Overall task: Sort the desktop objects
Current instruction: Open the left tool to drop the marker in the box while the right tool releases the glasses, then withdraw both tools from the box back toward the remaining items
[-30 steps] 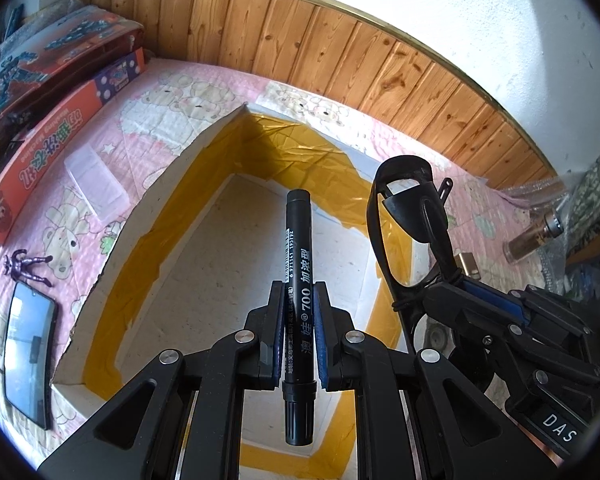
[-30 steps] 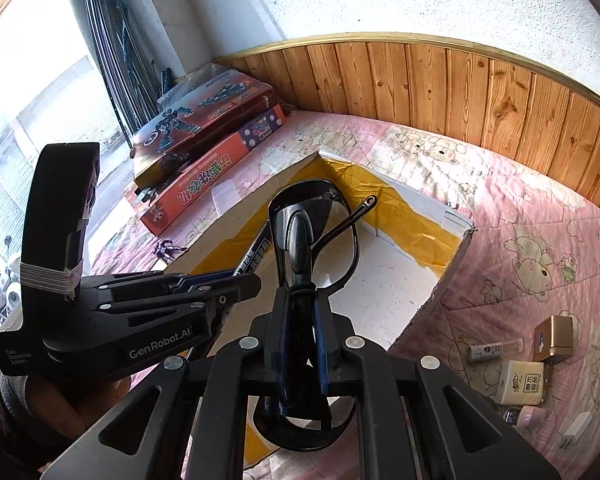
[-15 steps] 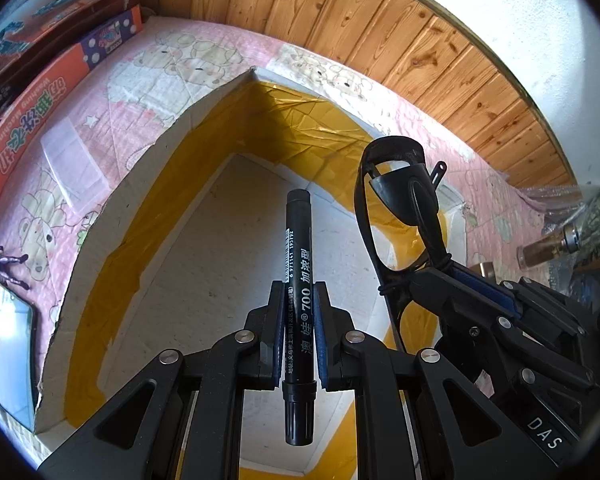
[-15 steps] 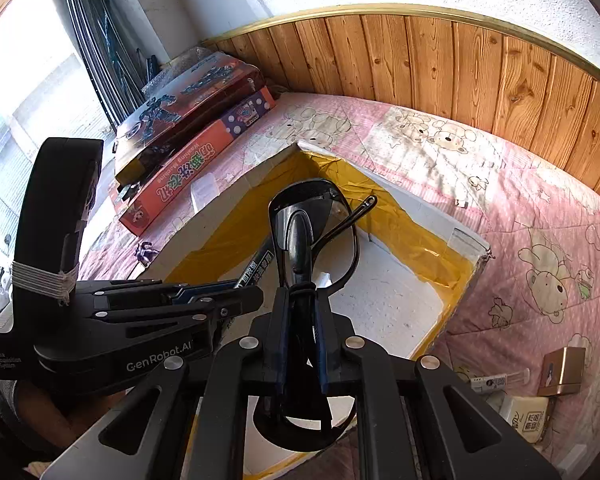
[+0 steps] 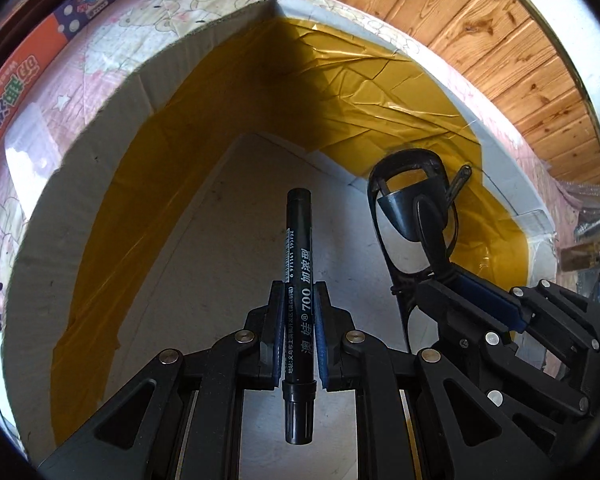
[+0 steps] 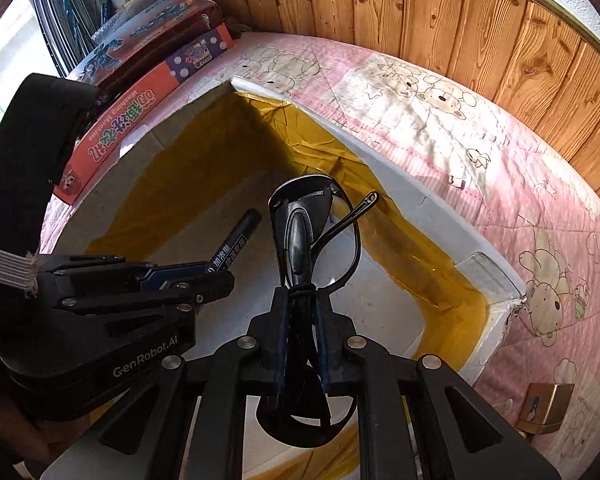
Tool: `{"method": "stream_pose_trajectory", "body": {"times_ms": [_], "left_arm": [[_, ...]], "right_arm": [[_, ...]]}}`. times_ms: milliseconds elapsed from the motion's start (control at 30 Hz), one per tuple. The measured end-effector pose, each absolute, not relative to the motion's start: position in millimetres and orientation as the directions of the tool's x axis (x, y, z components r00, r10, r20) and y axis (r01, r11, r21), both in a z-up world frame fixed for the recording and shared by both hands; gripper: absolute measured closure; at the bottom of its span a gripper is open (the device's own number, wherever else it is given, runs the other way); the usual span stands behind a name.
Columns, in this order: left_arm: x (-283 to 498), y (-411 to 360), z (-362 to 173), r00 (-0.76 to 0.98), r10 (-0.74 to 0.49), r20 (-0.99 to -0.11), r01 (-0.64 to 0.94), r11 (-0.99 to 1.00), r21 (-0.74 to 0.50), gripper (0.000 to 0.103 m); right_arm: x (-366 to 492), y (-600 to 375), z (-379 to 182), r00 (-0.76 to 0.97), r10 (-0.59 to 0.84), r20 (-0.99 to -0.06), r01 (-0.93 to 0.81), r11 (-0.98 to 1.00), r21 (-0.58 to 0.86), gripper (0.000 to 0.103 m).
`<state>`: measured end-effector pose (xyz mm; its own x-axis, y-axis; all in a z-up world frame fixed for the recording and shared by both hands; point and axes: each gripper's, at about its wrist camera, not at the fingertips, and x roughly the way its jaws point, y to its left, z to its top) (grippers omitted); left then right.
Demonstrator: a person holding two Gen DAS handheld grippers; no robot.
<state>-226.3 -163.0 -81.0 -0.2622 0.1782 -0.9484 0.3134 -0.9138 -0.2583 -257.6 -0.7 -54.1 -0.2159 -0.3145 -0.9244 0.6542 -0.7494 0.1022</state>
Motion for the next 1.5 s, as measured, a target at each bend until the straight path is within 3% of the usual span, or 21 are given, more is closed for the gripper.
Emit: {"method": "stream_pose_trajectory", "body": {"times_ms": [33, 67, 100, 133, 267, 367, 433, 467, 933, 1233, 1500], "left_arm": [[-228, -165, -86, -0.248, 0.192, -0.949, 0.324, -0.907, -0.268, 0.089], [-228, -167, -89, -0.243, 0.205, -0.948, 0.333, -0.901, -0.279, 0.084], [-229, -168, -92, -0.235, 0.208, -0.949, 0.338, -0.898, -0.28, 0.072], [-228, -169, -93, -0.227, 0.205, -0.952, 0.348, -0.896, -0.276, 0.068], [-216, -170, -84, -0.228, 0.212, -0.95, 0.356, -0.89, -0.284, 0.065], [-201, -166, -70, -0.246, 0.202, -0.948, 0.348, -0.894, -0.281, 0.064], [-190, -161, -61, -0.251, 0.195, -0.948, 0.336, -0.901, -0.275, 0.063], [-184, -158, -56, -0.255, 0.194, -0.947, 0.33, -0.903, -0.274, 0.063], [-118, -128, 7, -0.368, 0.094, -0.925, 0.245, -0.95, -0.194, 0.063], [-61, -100, 43, -0.504, 0.052, -0.862, 0.156, -0.976, -0.15, 0.063], [-17, -51, 51, -0.584, 0.061, -0.809, 0.053, -0.992, -0.114, 0.063]], "right_arm": [[-259, -2, -57, -0.213, -0.307, -0.927, 0.654, -0.75, 0.098, 0.086], [-259, -3, -58, -0.215, -0.298, -0.93, 0.656, -0.75, 0.089, 0.085], [-259, -3, -58, -0.222, -0.293, -0.93, 0.653, -0.753, 0.081, 0.085], [-258, -3, -57, -0.227, -0.288, -0.93, 0.651, -0.755, 0.075, 0.084], [-249, 2, -47, -0.24, -0.303, -0.922, 0.649, -0.756, 0.08, 0.079], [-237, 8, -36, -0.236, -0.325, -0.916, 0.656, -0.748, 0.096, 0.075], [-227, 13, -28, -0.231, -0.341, -0.911, 0.662, -0.741, 0.11, 0.063], [-221, 15, -24, -0.232, -0.348, -0.908, 0.665, -0.738, 0.112, 0.061], [-151, 53, 29, -0.298, -0.469, -0.831, 0.669, -0.724, 0.169, 0.055], [-90, 98, 50, -0.419, -0.581, -0.698, 0.678, -0.711, 0.184, 0.055], [-49, 145, 35, -0.464, -0.637, -0.615, 0.653, -0.715, 0.248, 0.055]]}}
